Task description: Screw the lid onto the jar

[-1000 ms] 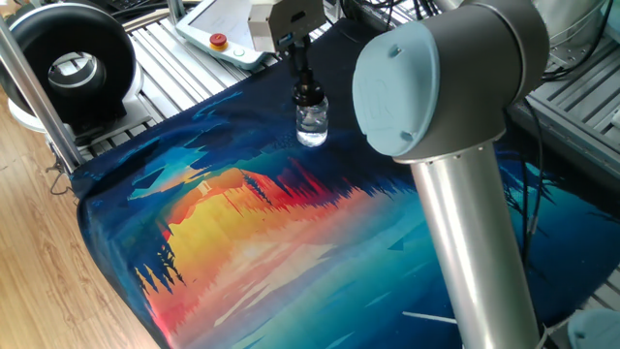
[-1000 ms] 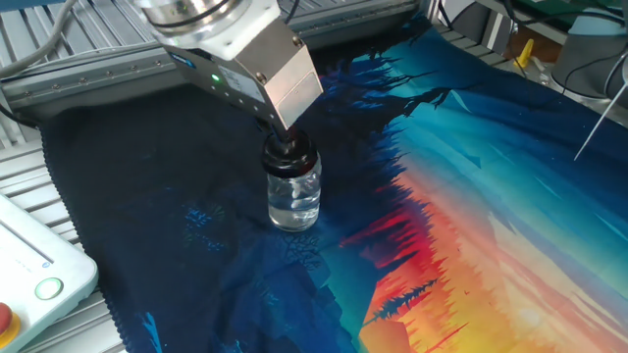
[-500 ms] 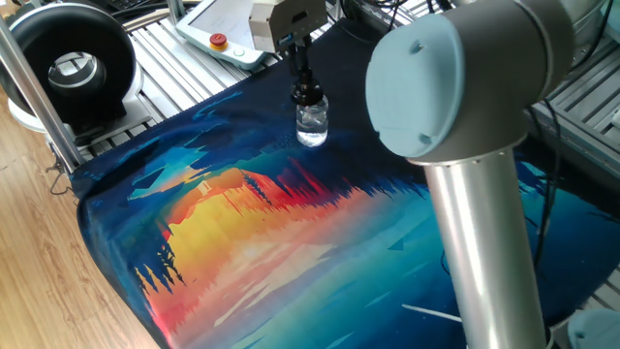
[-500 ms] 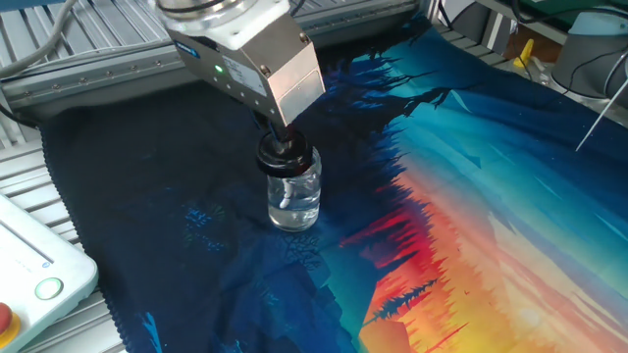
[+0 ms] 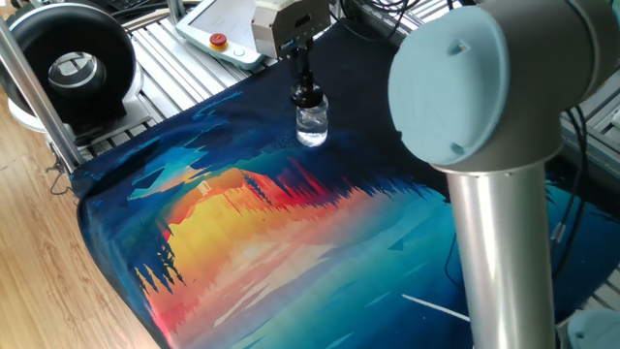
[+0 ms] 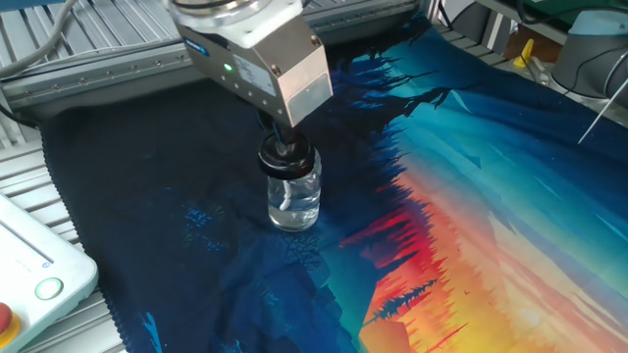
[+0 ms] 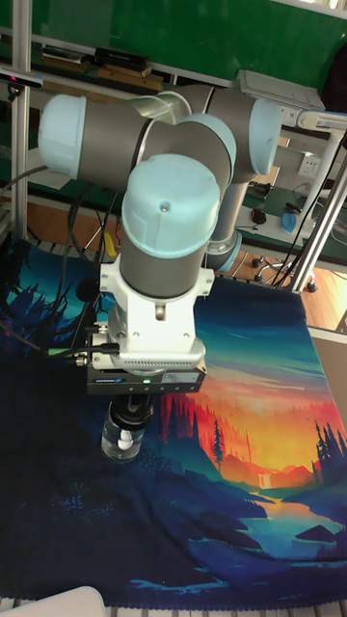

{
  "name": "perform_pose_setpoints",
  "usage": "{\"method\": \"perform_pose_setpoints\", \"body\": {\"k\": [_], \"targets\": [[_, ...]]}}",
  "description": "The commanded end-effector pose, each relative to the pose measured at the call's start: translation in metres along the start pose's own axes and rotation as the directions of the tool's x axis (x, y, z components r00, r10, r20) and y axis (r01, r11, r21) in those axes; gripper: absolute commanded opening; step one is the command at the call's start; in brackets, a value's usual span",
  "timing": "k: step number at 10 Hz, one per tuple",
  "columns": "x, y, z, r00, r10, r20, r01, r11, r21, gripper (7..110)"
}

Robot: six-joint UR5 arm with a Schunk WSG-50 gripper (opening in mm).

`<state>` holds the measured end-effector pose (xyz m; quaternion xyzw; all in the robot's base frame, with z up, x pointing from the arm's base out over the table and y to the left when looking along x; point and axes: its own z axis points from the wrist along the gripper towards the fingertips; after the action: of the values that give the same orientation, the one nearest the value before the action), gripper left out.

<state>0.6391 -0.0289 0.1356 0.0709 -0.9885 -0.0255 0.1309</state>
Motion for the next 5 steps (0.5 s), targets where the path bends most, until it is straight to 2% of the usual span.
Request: {"method": "perform_pose_setpoints", "body": {"k": [1, 3, 5], "targets": [[0.0044, 0.0004, -0.0011, 1.000, 0.007, 0.030, -0.007, 1.000, 0.007, 7], [0.0051, -0.0029, -0.0072, 0.999, 0.010, 0.042, -0.010, 1.000, 0.020, 7], [0.0078, -0.0008, -0.0085, 0.999, 0.010, 0.040, -0.010, 1.000, 0.013, 7]]}}
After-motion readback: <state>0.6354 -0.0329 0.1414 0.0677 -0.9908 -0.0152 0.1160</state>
